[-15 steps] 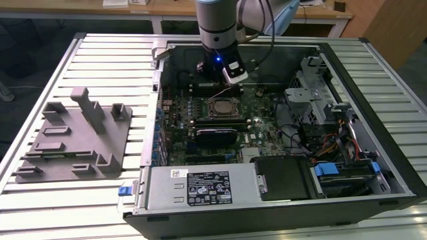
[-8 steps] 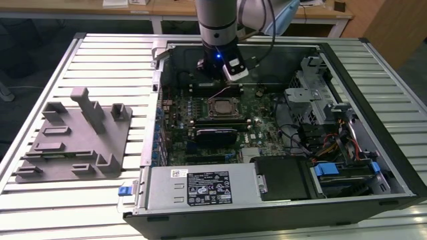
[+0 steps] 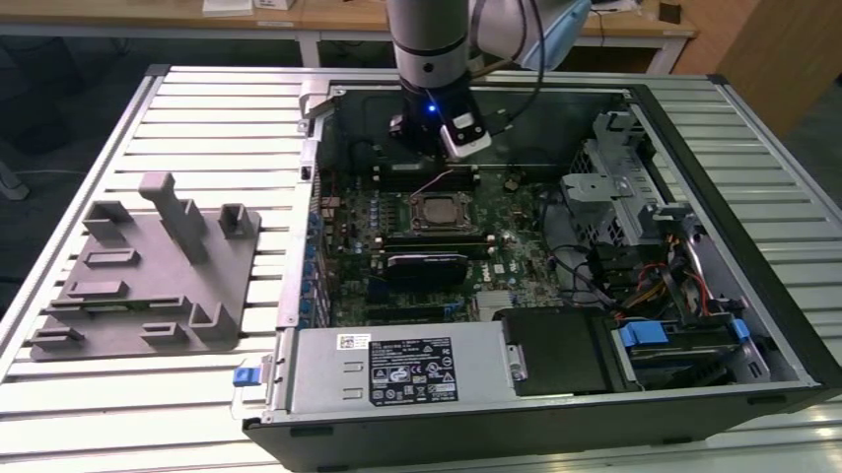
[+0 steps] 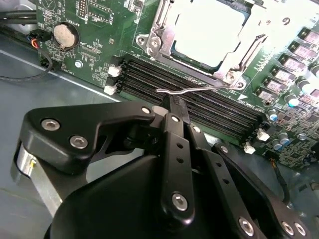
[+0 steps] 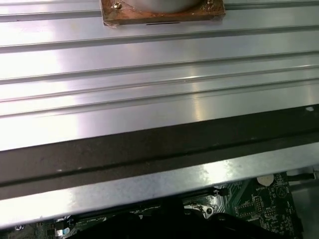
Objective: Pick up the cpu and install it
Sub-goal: 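Install the first cpu locking lever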
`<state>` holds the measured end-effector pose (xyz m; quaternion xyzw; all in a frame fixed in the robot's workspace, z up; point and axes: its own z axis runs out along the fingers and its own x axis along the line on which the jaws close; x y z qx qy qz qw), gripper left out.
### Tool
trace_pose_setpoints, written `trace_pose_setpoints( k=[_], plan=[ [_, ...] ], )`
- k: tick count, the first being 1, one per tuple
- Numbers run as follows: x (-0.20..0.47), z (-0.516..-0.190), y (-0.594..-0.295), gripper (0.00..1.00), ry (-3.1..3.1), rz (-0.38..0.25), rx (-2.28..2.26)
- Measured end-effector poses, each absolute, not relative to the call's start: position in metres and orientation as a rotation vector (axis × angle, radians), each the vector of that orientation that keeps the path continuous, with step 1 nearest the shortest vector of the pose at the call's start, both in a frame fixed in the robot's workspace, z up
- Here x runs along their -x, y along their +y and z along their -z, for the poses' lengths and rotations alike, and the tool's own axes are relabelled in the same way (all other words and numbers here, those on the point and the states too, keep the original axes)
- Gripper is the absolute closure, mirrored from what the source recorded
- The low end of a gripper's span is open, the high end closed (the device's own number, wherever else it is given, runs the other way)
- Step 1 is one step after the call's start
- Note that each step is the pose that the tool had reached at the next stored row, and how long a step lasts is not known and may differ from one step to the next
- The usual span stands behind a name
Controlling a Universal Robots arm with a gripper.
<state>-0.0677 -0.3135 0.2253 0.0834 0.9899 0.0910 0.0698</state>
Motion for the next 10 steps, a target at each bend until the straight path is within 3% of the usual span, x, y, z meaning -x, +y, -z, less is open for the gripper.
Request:
trace_pose_setpoints(
  k=[10],
  plan=[
    [0.055,-0.226,-0.314,0.89,2.979,-0.274,-0.253]
  ],
)
